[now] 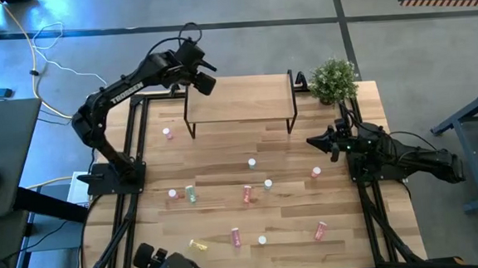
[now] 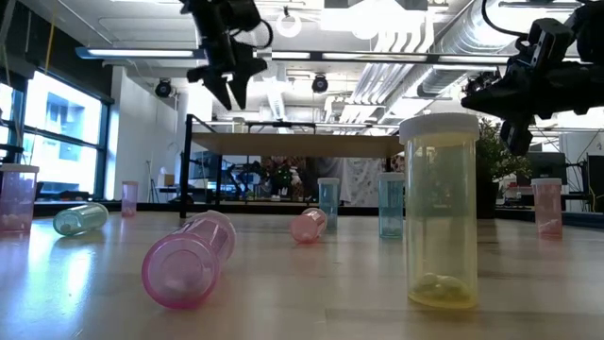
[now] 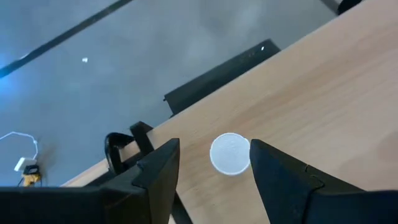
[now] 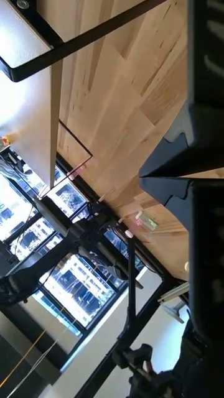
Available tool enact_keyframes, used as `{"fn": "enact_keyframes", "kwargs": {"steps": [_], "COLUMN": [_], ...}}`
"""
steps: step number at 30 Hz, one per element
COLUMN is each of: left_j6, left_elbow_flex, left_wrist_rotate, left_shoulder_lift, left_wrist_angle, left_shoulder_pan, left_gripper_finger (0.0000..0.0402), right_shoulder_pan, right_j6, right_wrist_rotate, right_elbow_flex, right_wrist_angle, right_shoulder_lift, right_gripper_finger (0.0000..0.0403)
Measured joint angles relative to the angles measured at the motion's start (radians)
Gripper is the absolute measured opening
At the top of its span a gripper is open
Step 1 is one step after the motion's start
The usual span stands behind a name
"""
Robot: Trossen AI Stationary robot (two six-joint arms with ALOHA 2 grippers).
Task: Pick and place medicine bottles onto shelf by color
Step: Put the bottom right blue pill bottle on the shelf
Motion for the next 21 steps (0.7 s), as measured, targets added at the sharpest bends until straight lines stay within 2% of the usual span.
{"fn": "enact_keyframes", "kwargs": {"steps": [4,8,12,15,21], "left_j6": [0.000,0.012,0.068,0.060,0.023], "left_elbow_flex": [0.000,0.000,-0.012,-0.081,-0.319], "left_wrist_rotate": [0.013,0.074,0.087,0.102,0.187], "left_shoulder_lift": [-0.053,-0.108,-0.176,-0.240,-0.380], "left_wrist_angle": [0.000,-0.001,0.020,0.114,0.424], "left_shoulder_pan": [-0.001,-0.015,-0.076,-0.132,-0.213], "left_gripper_finger": [0.0184,0.0184,0.0184,0.0184,0.0184], "right_shoulder_pan": [0.000,0.000,0.000,0.000,0.000], "right_j6": [-0.056,-0.123,-0.193,-0.243,-0.334], "right_wrist_rotate": [0.006,0.006,0.028,0.069,0.083], "right_elbow_flex": [0.034,0.097,0.167,0.227,0.387], "right_wrist_angle": [0.003,0.004,0.005,-0.005,-0.069], "right_shoulder_lift": [0.000,0.000,0.002,0.028,0.173], "right_gripper_finger": [0.0000,0.0000,0.0000,0.0000,0.0003]}}
